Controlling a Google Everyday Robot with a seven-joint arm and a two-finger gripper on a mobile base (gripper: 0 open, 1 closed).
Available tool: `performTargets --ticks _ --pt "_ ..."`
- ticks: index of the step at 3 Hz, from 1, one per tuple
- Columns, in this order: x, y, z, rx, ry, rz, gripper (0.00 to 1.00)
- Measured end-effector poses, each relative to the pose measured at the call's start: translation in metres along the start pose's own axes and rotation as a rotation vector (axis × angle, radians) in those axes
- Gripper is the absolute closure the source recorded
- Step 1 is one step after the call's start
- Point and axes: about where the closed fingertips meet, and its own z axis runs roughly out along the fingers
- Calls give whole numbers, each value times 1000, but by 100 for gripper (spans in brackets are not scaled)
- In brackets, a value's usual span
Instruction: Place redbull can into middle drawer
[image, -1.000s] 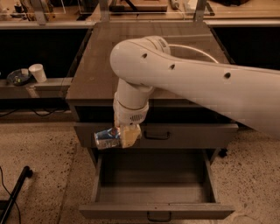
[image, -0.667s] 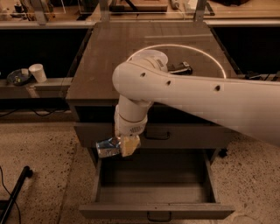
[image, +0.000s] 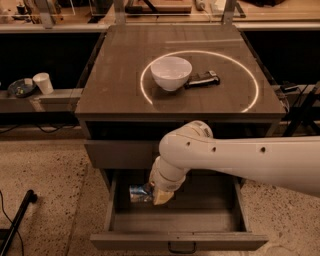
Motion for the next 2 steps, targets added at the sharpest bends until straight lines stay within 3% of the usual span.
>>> performTargets --ticks 1,2 --pt "-6 -6 6 98 -147 46 100" --pt "15 5 -4 133 -179 49 100"
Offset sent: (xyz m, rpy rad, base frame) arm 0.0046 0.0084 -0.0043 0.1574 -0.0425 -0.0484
